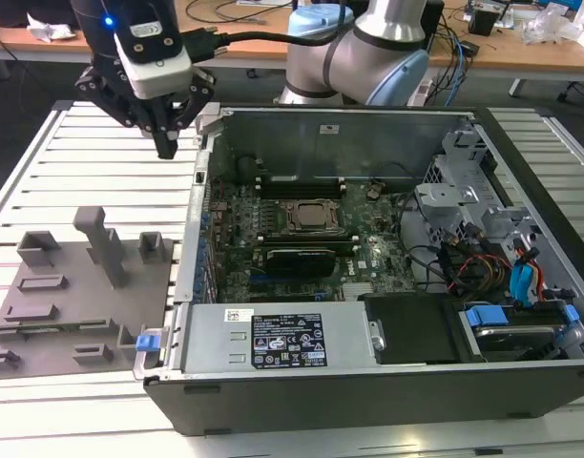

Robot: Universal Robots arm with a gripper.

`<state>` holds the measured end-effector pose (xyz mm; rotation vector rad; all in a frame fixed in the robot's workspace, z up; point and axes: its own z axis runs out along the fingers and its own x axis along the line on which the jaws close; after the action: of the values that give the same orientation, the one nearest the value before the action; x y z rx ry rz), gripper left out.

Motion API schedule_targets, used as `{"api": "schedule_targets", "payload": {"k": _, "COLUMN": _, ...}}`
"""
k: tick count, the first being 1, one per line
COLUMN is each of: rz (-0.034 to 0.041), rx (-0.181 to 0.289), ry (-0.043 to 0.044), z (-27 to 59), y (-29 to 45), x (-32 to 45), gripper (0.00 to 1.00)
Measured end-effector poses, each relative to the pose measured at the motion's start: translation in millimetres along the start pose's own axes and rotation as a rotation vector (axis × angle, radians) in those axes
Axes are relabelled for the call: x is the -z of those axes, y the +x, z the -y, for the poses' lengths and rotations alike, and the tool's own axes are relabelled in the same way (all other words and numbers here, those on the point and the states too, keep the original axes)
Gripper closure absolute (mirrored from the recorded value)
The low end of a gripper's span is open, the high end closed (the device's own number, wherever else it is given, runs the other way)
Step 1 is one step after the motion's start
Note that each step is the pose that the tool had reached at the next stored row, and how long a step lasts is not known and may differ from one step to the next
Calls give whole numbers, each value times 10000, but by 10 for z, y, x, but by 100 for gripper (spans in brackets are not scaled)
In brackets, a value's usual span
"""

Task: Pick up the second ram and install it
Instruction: 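Reach for the second ram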

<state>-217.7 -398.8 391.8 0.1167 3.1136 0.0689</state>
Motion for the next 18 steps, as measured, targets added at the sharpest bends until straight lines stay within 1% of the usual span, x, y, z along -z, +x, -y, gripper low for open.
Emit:
{"api": "schedule_targets", "payload": {"k": 1, "rz": 0, "rx": 1, "ry": 0, "z": 3, "y": 41, "x": 0, "gripper": 89}}
{"api": "schedule_targets", "payload": {"k": 5, "rz": 0, "rx": 1, "ry": 0, "z": 10, "y": 124, "x": -1, "gripper": 89}}
{"api": "schedule_targets", "payload": {"k": 8, "rz": 0, "rx": 1, "ry": 0, "z": 19, "y": 255, "x": -2, "gripper": 89}}
{"api": "schedule_targets", "payload": {"k": 13, "rz": -1, "rx": 0, "ry": 1, "z": 27, "y": 355, "x": -4, "gripper": 89}}
{"api": "schedule_targets", "payload": {"k": 15, "rz": 0, "rx": 0, "ry": 0, "z": 31, "y": 408, "x": -5, "gripper": 89}}
{"api": "schedule_targets", "payload": {"k": 18, "rz": 0, "rx": 1, "ry": 0, "z": 35, "y": 463, "x": -6, "gripper": 89}}
